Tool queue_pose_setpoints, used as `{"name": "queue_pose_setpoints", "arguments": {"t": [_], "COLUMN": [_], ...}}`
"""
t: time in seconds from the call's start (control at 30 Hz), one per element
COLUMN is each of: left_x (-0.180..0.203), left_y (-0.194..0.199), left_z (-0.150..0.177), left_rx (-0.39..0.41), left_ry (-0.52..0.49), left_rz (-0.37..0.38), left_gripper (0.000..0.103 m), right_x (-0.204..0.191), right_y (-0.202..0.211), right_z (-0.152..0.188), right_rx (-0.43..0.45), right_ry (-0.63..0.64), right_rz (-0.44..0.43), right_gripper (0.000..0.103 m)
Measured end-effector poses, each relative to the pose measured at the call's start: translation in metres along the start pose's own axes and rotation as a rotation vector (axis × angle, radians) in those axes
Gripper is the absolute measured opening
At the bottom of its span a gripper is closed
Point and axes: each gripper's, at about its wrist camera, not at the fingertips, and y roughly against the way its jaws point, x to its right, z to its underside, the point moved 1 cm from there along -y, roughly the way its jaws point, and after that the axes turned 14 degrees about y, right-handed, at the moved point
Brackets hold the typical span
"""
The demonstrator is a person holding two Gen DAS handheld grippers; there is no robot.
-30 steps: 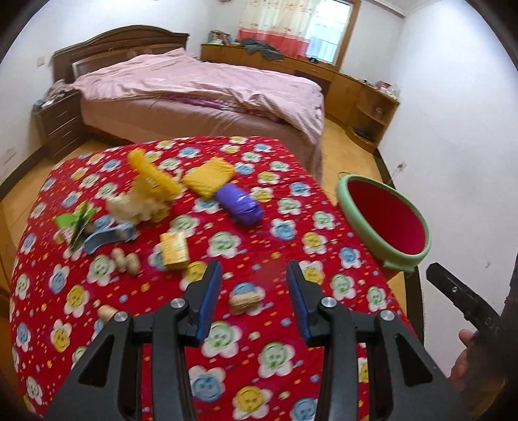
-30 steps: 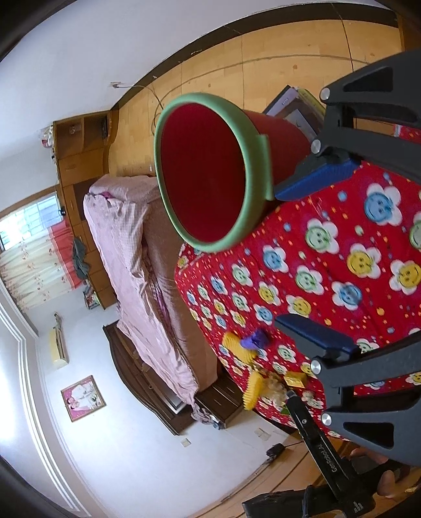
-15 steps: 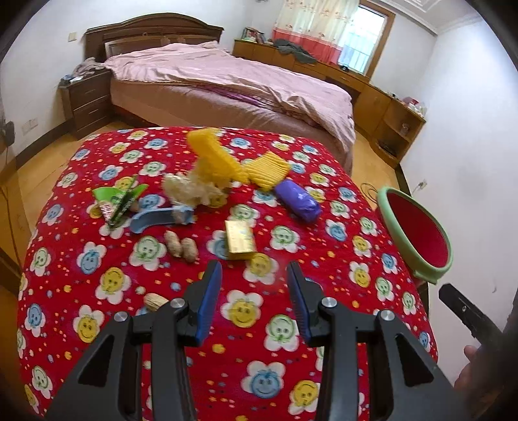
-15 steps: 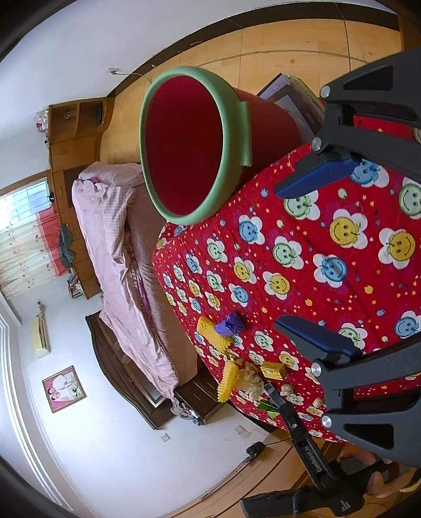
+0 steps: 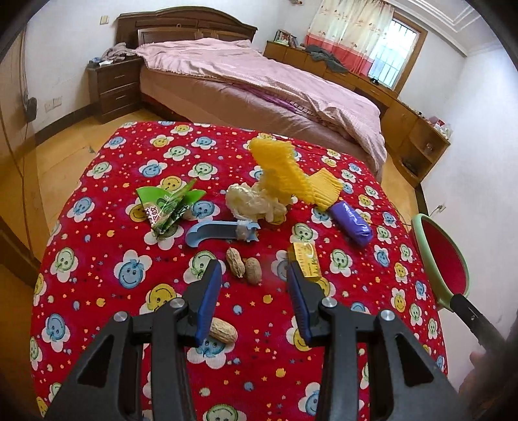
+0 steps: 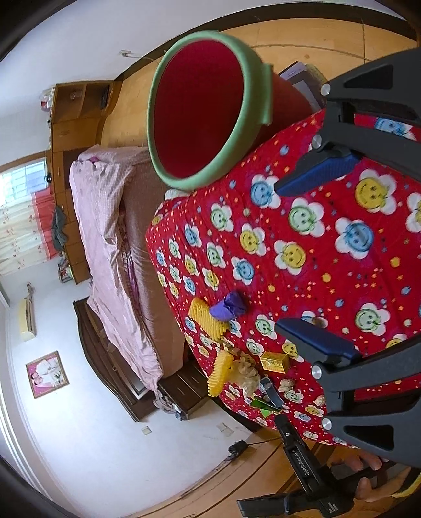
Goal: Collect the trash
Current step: 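Grasp the small yellow box with the left tool while the right tool grasps the purple wrapper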
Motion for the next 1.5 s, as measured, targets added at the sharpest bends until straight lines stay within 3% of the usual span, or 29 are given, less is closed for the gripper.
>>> {"name": "queue_pose_setpoints", "arguments": {"t": [0.57,0.83,0.97,1.2,1.5], "left_x": [0.05,0.066,0.065,0.06,0.034], "left_y": [-0.064,-0.086,-0.09,-0.078,-0.058], "left_z": [0.011,0.015,0.018,0.011,-0.017], "left_rx": [-0.131,-0.148,-0.141,-0.096,-0.012], "left_ry": [-0.06,-0.104,-0.127,-0.132,-0.053], "left_rz": [0.018,0.001,0.002,0.024,0.003], "left_gripper": [0.042,0.042,0.028,0.028,0.028], "right_x": [0.009,0.014,0.007,-0.007,-0.034], "right_y": [-0.051,-0.07,-0.073,-0.077,-0.106], "right_z": [-0.029,-0.043,-0.046,-0.048,-0.06], "right_rx": [-0.071,-0.103,-0.102,-0.092,-0.115], "right_ry": [0.057,0.062,0.093,0.12,0.174], "right_rz": [-0.035,-0.042,-0.031,-0.025,-0.068], "right_gripper": [0.079,0.079,0.079,0.079,0.079]}}
